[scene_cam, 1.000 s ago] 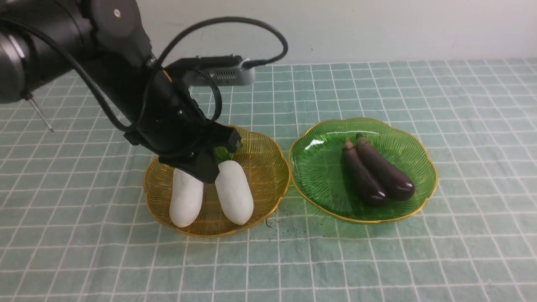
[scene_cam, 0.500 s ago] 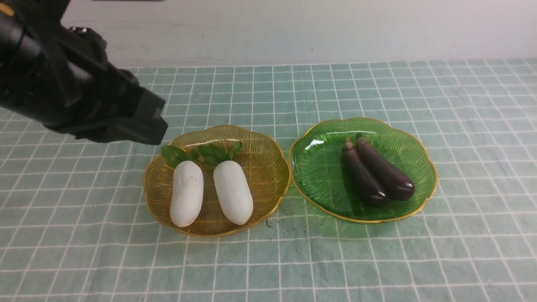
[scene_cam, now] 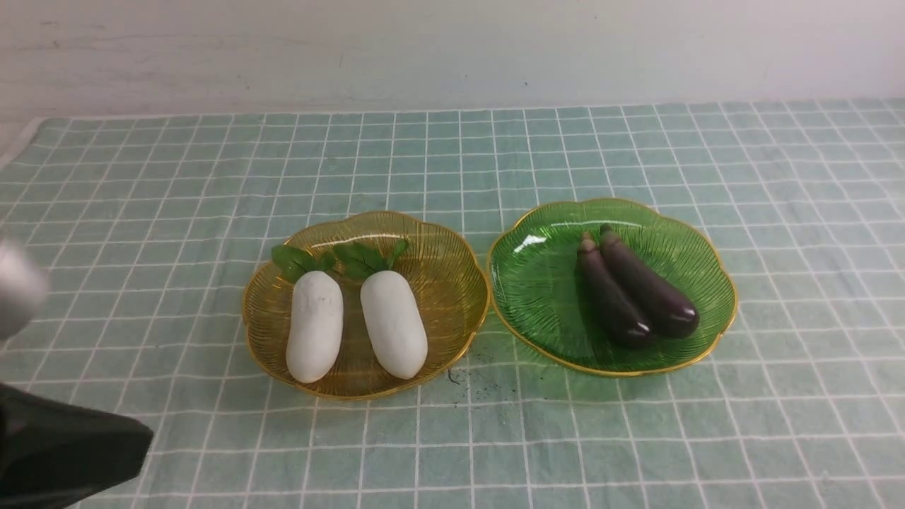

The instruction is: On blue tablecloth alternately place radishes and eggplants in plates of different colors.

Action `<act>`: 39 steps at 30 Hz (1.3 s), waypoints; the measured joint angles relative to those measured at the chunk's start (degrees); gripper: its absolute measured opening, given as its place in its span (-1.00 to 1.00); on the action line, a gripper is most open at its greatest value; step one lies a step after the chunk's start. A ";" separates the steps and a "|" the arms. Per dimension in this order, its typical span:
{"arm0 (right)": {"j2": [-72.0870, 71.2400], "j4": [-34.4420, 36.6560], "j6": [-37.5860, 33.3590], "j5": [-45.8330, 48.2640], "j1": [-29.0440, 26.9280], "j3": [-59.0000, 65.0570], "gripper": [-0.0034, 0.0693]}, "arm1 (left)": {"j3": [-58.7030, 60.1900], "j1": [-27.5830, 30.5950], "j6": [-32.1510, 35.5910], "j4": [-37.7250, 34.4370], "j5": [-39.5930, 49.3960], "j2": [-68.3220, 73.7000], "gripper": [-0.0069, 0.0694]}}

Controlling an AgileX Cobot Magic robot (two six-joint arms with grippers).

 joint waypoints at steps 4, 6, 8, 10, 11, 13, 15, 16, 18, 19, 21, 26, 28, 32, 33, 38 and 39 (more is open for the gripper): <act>0.00 0.00 0.00 0.00 0.00 0.00 -0.95 | 11.01 -0.05 0.97 -2.96 -19.73 -12.99 -0.84; 0.00 0.00 0.00 0.00 0.00 0.00 -0.95 | 15.26 -0.05 0.97 -3.92 -28.62 -17.27 -0.84; 0.00 0.00 0.00 0.00 0.00 0.00 -0.95 | 19.60 -0.05 0.97 -5.58 -37.03 -20.82 -0.84; 0.00 0.00 0.00 0.00 0.00 0.00 -0.95 | 22.14 -0.05 0.97 -6.19 -41.53 -22.73 -0.84; 0.00 0.00 0.00 0.00 0.00 0.00 -0.95 | 23.45 -0.05 0.97 -6.45 -43.59 -23.65 -0.84; 0.00 0.00 0.00 0.00 0.00 0.00 -0.95 | 25.00 -0.05 0.97 -6.79 -45.56 -24.59 -0.84; 0.00 0.00 0.00 0.00 0.00 0.00 -0.95 | 26.58 -0.05 0.97 -6.97 -46.27 -25.25 -0.84; 0.00 0.00 0.00 0.00 0.00 0.00 -0.95 | 26.73 -0.05 0.97 -6.97 -46.27 -25.33 -0.84; 0.00 0.00 0.00 0.00 0.00 0.00 -0.95 | 27.79 -0.05 0.97 -7.03 -45.85 -25.40 -0.84; 0.00 0.00 0.00 0.00 0.00 0.00 -0.95 | 28.38 -0.05 0.97 -7.03 -45.44 -25.40 -0.84; 0.00 0.00 0.00 0.00 0.00 0.00 -0.95 | 28.72 -0.05 1.01 -7.03 -44.24 -25.40 -0.84; 0.00 0.00 0.00 0.00 0.00 0.00 -0.95 | 29.01 -0.05 1.01 -7.03 -42.66 -25.40 -0.84; 0.00 0.00 0.00 0.00 0.00 0.00 -0.95 | 29.01 -0.05 1.01 -7.03 -42.67 -25.40 -0.84; 0.00 0.00 0.00 0.00 0.00 0.00 -0.95 | 30.48 -0.05 1.01 -6.10 -42.73 -25.54 -0.84; 0.00 -0.02 0.00 0.00 0.00 0.00 -0.95 | 31.49 -0.05 1.01 -5.17 -42.78 -25.82 -0.84; 0.00 -0.02 0.00 0.00 0.00 0.00 -0.95 | 39.06 2.86 -1.12 3.22 -42.62 -32.31 -0.84; 0.00 -0.02 0.00 0.00 0.00 0.00 -0.95 | 40.34 4.20 -2.16 4.75 -42.62 -34.00 -0.84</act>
